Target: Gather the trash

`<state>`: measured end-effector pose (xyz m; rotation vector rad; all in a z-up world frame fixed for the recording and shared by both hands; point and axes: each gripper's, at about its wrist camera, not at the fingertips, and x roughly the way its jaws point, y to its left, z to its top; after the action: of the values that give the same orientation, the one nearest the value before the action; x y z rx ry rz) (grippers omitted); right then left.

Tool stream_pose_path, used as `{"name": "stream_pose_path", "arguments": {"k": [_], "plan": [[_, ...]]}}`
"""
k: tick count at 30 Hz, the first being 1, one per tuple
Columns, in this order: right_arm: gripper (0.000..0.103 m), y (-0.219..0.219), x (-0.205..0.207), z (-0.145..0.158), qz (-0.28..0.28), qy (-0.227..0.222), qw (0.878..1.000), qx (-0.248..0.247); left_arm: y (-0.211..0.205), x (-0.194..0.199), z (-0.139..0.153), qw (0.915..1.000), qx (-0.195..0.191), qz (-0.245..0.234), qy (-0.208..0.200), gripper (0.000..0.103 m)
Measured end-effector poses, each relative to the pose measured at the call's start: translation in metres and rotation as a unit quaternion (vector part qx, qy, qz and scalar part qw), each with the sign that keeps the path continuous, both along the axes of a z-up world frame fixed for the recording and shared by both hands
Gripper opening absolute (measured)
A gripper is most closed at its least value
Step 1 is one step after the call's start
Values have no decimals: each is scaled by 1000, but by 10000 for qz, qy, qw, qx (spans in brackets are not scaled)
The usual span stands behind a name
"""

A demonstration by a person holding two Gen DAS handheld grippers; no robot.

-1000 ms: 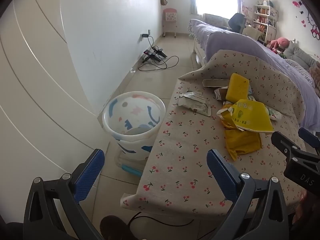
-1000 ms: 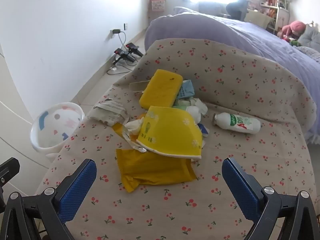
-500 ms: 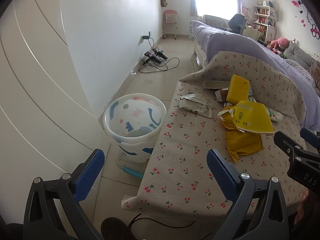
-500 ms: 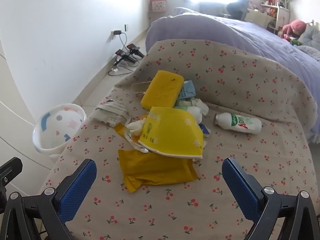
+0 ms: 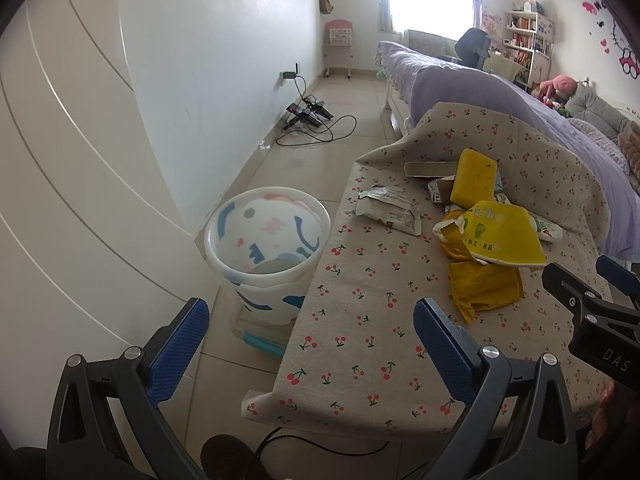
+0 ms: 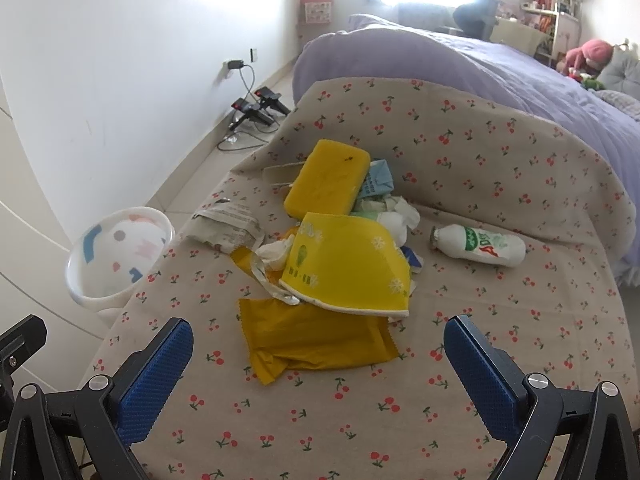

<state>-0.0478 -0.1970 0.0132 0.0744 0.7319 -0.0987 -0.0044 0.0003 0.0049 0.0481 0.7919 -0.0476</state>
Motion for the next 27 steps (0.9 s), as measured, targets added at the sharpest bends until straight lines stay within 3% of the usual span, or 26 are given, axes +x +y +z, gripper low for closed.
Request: {"name": "stream_pose_path", "arguments": {"k": [27], "plan": [[103, -1, -1, -4, 14, 29, 10000, 43, 0, -2, 0, 10000, -19, -21, -28, 103]]}}
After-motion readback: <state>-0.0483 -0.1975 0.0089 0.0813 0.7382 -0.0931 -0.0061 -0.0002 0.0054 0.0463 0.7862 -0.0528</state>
